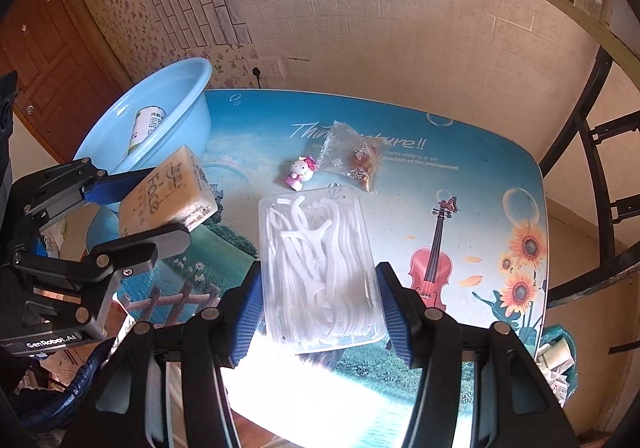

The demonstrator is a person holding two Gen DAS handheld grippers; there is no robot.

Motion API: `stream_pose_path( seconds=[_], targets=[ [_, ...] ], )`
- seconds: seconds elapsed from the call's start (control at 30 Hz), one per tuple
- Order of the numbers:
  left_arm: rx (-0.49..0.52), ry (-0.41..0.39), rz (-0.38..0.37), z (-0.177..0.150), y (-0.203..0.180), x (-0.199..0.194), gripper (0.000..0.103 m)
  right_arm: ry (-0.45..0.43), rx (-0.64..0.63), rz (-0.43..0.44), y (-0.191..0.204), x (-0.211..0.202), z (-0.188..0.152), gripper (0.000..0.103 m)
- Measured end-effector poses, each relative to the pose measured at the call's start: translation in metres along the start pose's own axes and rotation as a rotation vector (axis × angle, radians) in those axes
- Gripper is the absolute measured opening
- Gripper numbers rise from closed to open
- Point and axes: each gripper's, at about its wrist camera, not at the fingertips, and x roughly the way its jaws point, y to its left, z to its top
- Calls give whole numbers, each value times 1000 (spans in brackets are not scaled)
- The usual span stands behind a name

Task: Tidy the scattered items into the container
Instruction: 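Carry the tissue pack and floss pick box over the blue basin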

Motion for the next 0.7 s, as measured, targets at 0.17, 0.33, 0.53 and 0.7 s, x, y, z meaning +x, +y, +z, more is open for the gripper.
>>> stream_pose_path(
  seconds=[0.17, 0.33, 0.53, 0.7],
  targets=[
    [-30, -27, 1, 4, 10, -13, 46, -10, 10, 8, 3, -5, 4, 56],
    [-46, -74, 32, 11, 24, -31, 46, -25, 3, 24, 9, -13, 13, 56],
    [-91, -97, 83, 12, 55, -47, 46, -46, -31, 28, 24, -19, 29, 56],
    [-115, -90, 127, 5, 78, -52, 46, -57, -49, 56, 36, -16, 43, 56]
  ],
)
